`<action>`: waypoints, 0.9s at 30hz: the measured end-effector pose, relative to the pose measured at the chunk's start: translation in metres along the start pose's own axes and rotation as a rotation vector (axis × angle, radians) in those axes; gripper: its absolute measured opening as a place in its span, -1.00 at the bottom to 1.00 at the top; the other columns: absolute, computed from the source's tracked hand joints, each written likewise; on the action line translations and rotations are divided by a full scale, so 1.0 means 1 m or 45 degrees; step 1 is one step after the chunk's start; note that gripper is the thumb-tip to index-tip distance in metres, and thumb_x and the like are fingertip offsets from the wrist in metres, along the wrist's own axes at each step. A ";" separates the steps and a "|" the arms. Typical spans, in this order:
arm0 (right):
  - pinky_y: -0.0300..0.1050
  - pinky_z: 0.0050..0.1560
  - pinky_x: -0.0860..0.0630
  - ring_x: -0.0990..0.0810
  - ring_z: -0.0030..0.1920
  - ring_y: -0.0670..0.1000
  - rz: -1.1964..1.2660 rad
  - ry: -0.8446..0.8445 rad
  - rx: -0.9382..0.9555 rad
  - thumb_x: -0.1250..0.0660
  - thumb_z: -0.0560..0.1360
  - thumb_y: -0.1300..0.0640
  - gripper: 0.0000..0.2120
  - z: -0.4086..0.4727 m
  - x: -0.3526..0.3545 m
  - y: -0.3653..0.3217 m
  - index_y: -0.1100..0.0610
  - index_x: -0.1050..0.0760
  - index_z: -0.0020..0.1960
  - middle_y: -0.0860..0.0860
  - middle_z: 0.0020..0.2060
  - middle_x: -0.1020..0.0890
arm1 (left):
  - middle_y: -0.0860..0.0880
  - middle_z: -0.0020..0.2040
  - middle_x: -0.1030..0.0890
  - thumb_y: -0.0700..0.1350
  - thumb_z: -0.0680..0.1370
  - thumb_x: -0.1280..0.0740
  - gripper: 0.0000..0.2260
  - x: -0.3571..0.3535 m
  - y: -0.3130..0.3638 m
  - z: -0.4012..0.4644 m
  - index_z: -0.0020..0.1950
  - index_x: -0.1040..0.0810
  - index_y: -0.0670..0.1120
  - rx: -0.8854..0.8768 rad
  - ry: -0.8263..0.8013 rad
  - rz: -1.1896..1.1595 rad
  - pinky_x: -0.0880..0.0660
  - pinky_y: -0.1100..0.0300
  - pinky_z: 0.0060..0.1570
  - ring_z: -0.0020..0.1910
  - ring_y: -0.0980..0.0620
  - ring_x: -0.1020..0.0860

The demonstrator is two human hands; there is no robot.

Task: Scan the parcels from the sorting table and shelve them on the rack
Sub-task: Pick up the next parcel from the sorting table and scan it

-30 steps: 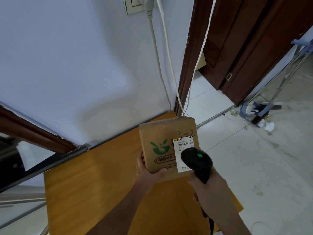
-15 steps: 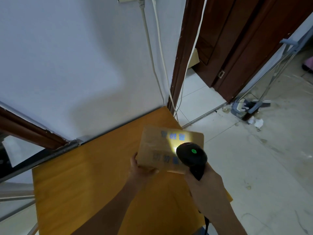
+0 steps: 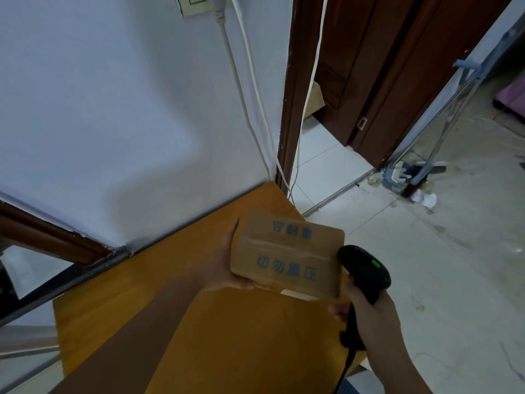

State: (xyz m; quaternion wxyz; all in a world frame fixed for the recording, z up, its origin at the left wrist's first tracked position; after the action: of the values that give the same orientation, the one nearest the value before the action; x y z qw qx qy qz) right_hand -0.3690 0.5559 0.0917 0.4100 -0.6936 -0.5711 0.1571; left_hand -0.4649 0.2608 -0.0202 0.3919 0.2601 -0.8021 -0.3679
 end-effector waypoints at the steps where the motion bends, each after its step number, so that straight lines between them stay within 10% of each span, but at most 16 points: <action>1: -0.08 -0.33 -0.57 -0.64 -0.40 0.13 0.012 -0.024 -0.018 -0.39 0.56 0.12 -0.86 0.002 -0.001 0.001 0.12 -0.50 0.09 0.20 -0.38 -0.71 | 0.22 0.67 -0.09 0.29 0.14 -0.72 0.46 0.006 0.004 0.005 0.58 0.41 0.44 -0.035 -0.030 0.036 -0.34 -0.11 0.56 0.64 0.07 -0.21; 14: -0.05 -0.31 -0.52 -0.55 -0.48 0.12 -0.136 -0.060 0.089 -0.36 0.56 0.18 -0.90 -0.014 0.005 -0.001 0.21 -0.50 -0.01 0.25 -0.45 -0.65 | 0.22 0.52 -0.15 0.37 0.29 -0.61 0.18 -0.029 0.022 -0.068 0.68 0.10 0.25 -0.169 0.271 0.023 -0.44 -0.13 0.48 0.52 0.10 -0.31; 19: -0.09 -0.40 -0.53 -0.56 -0.52 0.10 -0.181 -0.158 0.067 -0.36 0.57 0.18 -0.86 -0.031 -0.009 0.009 0.16 -0.47 0.10 0.22 -0.48 -0.65 | 0.35 0.65 0.23 0.45 0.29 -0.57 0.19 -0.040 -0.007 -0.110 0.60 0.24 0.38 -0.262 0.427 -0.025 -0.08 -0.22 0.66 0.69 0.19 0.18; 27: -0.03 -0.32 -0.50 -0.54 -0.43 0.15 -0.171 -0.272 0.075 -0.36 0.57 0.17 -0.87 -0.072 -0.015 0.011 0.19 -0.49 0.07 0.22 -0.48 -0.62 | 0.06 0.64 -0.12 0.51 0.27 -0.52 0.20 -0.027 0.004 -0.176 0.68 0.14 0.29 -0.322 0.569 -0.019 -0.35 0.00 0.52 0.62 0.01 -0.24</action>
State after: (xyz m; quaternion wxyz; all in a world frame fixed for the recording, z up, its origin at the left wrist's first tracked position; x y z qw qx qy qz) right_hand -0.3165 0.5136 0.1241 0.3767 -0.6207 -0.6519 0.2190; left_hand -0.3060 0.2143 0.0454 0.5862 0.2899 -0.6410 -0.4017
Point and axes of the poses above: each hand's wrist, its own z-axis towards the middle knuckle, its own x-axis out of the back of the hand, y = z × x, the point moved 1 cm from there along z, towards the middle knuckle
